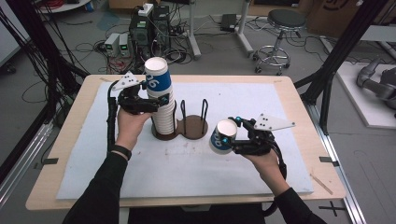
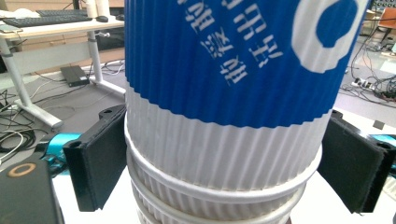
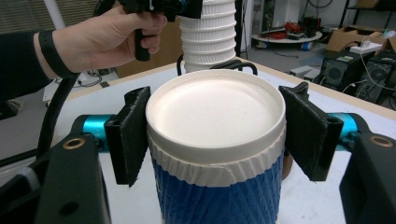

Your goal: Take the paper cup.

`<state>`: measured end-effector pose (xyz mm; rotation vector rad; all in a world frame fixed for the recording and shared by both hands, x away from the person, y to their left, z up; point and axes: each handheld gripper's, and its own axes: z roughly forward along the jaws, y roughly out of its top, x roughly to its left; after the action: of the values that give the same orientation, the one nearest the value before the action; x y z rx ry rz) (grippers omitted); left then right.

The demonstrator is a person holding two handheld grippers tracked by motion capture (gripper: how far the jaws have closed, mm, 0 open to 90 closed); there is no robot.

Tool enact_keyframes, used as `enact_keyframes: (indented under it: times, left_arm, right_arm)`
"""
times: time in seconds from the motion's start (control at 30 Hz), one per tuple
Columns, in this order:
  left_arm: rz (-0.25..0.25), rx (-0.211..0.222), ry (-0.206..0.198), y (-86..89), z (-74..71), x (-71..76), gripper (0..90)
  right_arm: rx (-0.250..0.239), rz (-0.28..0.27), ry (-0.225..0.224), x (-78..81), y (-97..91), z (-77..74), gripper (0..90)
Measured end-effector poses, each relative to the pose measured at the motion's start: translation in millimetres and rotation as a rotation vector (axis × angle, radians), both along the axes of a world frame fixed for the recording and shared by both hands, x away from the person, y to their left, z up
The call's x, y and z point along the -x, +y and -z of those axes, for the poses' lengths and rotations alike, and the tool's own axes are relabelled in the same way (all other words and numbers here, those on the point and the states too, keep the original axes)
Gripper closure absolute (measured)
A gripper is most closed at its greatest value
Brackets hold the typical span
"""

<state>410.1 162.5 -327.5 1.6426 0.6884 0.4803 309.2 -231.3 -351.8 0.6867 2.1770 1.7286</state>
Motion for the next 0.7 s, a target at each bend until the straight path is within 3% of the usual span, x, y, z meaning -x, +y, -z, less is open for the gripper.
enact_keyframes:
  times: [0.13, 0.43, 0.7]
  left_arm:
    - [0.0, 0.008, -0.008, 0.8, -1.7, 2.1, 5.6]
    - [-0.035, -0.053, -0.03, 6.7, -9.9, 14.4, 5.6]
    - [-0.053, -0.034, -0.036, 16.9, -2.7, 32.3, 5.5]
  right_arm:
    - [0.001, 0.001, 0.003, -0.3, 0.0, 0.3, 30.2]
    - [0.0, -0.002, 0.005, -0.9, -1.0, 0.6, 30.2]
    - [-0.001, 0.004, 0.005, -1.7, -2.4, 0.6, 30.3]
